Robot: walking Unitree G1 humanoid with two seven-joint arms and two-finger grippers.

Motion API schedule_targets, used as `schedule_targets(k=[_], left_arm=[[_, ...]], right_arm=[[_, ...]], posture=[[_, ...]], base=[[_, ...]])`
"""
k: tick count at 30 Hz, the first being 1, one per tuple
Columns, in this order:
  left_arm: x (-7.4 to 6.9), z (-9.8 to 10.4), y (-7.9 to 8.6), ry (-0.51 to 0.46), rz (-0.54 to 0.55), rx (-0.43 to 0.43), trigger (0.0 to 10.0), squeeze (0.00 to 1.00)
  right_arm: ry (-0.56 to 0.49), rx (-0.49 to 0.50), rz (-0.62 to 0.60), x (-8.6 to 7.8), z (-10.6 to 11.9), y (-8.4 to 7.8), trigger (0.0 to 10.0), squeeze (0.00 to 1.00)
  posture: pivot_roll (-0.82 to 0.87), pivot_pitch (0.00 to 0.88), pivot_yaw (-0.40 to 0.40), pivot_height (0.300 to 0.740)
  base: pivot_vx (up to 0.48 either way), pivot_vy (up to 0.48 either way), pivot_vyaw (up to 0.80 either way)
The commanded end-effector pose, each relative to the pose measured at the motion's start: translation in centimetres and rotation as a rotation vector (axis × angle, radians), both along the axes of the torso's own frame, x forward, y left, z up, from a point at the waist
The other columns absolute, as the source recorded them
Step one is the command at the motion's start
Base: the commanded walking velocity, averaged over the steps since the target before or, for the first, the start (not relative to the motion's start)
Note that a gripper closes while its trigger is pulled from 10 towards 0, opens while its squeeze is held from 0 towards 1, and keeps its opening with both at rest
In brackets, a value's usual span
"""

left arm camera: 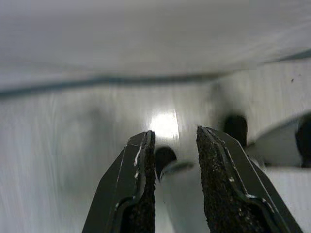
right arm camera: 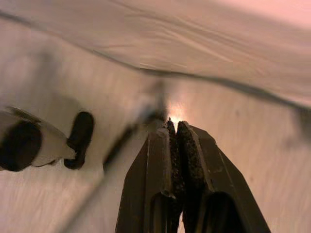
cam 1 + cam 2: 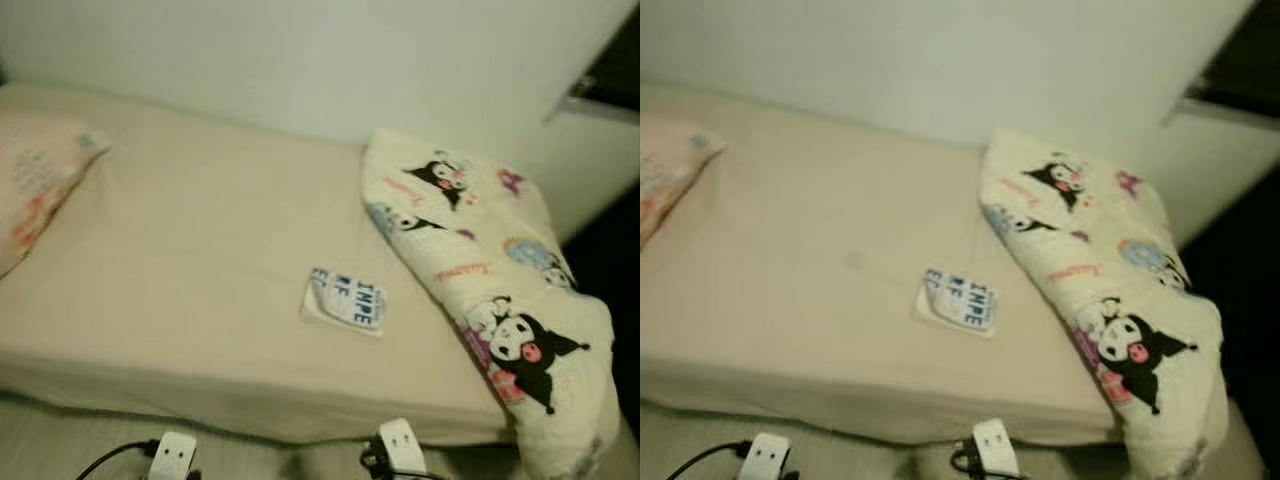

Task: Clean up the room

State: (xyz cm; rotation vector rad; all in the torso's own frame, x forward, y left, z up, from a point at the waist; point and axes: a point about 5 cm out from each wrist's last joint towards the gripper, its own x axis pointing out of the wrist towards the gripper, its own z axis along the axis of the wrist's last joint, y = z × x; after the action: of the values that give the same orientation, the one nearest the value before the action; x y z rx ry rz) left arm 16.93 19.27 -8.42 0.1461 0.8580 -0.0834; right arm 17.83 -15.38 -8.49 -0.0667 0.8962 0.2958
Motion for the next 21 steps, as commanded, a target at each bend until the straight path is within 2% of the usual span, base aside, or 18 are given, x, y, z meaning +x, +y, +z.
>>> schedule_targets(k=[1, 21], left_arm=[[-0.85, -0.56, -1.10, 0.038, -0.014, -0.027, 10.0, 0.00], [-0.92, -0.60, -1.33, 0.037, -0.041, -0.015, 10.0, 0.00]], right_arm=[[0.014, -0.021, -0.017, -0.22, -0.11, -0.77, 10.0, 0.00], [-0.006, -0.044, 0.012, 0.04, 0.03, -0.76, 10.0, 0.00]], posture=[[0.14, 0.000, -0.086, 0.734], [0.15, 0.000, -0.084, 0.734]], base=[[0.000, 0.000, 0.00], [0.000, 0.000, 0.00]])
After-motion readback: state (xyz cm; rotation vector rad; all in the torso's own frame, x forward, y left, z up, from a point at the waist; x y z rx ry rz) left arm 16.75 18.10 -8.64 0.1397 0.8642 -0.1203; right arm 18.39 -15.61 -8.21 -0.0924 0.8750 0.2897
